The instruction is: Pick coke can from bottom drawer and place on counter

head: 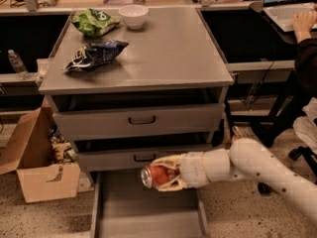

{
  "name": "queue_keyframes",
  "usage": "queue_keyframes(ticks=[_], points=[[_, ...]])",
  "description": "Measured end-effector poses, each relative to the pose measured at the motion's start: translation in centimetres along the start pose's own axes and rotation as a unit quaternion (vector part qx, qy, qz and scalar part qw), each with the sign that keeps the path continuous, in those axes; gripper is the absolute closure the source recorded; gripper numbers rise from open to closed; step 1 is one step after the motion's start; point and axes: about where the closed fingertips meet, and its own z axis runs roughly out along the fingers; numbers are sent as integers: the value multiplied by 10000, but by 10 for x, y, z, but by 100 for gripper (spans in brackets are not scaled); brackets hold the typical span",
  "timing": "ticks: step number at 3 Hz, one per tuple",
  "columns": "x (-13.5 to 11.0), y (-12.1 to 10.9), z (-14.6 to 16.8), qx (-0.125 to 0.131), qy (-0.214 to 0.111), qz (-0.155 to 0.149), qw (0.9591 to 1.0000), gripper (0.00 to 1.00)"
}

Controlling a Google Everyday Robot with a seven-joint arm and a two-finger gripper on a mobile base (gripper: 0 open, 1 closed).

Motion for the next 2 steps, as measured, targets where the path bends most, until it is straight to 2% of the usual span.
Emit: queue_keyframes(ticks=[1,2], points=[[-82,-62,-42,119,-244,-585,9979,100],[-82,-62,-42,119,-245,-585,9979,100]])
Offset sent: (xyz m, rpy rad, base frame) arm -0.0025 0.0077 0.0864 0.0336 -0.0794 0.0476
